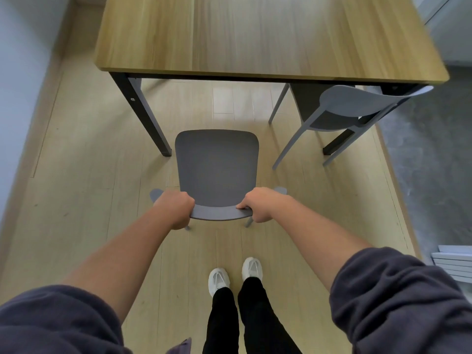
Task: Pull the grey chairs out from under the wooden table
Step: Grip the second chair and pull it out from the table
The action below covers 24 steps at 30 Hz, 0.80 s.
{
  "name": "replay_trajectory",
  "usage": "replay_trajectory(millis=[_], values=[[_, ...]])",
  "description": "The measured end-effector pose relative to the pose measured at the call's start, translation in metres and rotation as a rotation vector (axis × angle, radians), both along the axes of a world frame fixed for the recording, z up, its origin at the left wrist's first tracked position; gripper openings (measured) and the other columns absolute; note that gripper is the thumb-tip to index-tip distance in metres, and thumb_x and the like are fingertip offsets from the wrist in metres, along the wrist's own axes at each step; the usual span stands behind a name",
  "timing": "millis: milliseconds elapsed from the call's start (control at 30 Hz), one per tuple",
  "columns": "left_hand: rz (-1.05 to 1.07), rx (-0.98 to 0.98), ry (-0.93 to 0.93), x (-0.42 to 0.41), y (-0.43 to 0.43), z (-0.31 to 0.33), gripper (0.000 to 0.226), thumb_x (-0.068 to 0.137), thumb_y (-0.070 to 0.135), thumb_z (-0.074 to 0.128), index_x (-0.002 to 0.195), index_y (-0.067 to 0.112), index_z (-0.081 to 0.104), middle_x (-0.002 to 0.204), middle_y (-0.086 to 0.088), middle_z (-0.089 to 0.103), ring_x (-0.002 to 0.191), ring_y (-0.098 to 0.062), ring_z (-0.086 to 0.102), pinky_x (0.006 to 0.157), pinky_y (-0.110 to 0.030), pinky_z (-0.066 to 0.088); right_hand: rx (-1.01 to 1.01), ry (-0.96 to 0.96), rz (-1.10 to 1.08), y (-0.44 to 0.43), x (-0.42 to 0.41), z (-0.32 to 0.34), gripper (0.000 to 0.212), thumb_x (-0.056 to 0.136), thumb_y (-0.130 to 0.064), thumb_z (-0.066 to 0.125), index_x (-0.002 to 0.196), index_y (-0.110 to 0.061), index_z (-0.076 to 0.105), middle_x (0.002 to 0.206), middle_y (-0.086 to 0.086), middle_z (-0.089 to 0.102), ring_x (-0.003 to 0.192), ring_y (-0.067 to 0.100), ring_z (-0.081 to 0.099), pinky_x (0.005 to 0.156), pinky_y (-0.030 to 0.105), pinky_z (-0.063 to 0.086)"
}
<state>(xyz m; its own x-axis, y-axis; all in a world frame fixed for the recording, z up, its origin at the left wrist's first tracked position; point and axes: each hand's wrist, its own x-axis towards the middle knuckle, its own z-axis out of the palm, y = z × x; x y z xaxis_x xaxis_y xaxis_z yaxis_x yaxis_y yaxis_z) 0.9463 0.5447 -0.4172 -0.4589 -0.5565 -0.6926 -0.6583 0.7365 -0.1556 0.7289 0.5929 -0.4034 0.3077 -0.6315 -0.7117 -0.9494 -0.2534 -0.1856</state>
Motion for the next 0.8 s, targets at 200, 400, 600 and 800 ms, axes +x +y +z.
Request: replay_trajectory(millis=[200, 400, 600, 800], values=[[-0.024, -0.004, -0.007, 0.008, 0.021, -0.003, 0.017, 0.087, 0.022, 0.053, 0.101, 0.016, 0.061, 0.091, -0.002, 0.062, 0.082, -0.02, 0.061, 0.064, -0.029, 0.044, 0.016, 0.01, 0.004, 0.02, 0.008, -0.001, 0.054, 0.084, -0.001, 0.047, 0.128, -0.028, 0.062, 0.1, -0.003, 0.065, 0.088, 0.023, 0.057, 0.064, 0.029, 0.037], [0.015, -0.001, 0.006, 0.013, 0.054, -0.006, 0.015, 0.086, 0.02, 0.054, 0.098, 0.015, 0.061, 0.086, -0.002, 0.057, 0.076, -0.021, 0.056, 0.063, -0.029, 0.043, 0.01, 0.007, 0.028, 0.05, 0.012, -0.001, 0.054, 0.085, -0.003, 0.047, 0.131, -0.029, 0.061, 0.109, -0.002, 0.068, 0.083, 0.019, 0.047, 0.064, 0.028, 0.034], [0.024, -0.007, 0.0, 0.018, 0.086, -0.007, 0.017, 0.086, 0.019, 0.052, 0.1, 0.015, 0.061, 0.098, -0.004, 0.065, 0.086, -0.021, 0.063, 0.064, -0.029, 0.043, 0.008, 0.02, 0.083, 0.077, 0.016, -0.001, 0.036, 0.083, -0.001, 0.047, 0.09, -0.033, 0.063, 0.068, -0.011, 0.042, 0.08, 0.024, 0.047, 0.06, 0.028, 0.033], [0.032, 0.002, -0.008, 0.026, 0.113, -0.007, 0.019, 0.088, 0.024, 0.054, 0.103, 0.014, 0.061, 0.101, -0.004, 0.065, 0.09, -0.022, 0.063, 0.065, -0.029, 0.043, -0.008, 0.014, 0.121, 0.101, 0.023, -0.008, 0.031, 0.085, -0.005, 0.052, 0.073, -0.033, 0.049, 0.063, -0.01, 0.038, 0.078, 0.025, 0.048, 0.057, 0.029, 0.034]])
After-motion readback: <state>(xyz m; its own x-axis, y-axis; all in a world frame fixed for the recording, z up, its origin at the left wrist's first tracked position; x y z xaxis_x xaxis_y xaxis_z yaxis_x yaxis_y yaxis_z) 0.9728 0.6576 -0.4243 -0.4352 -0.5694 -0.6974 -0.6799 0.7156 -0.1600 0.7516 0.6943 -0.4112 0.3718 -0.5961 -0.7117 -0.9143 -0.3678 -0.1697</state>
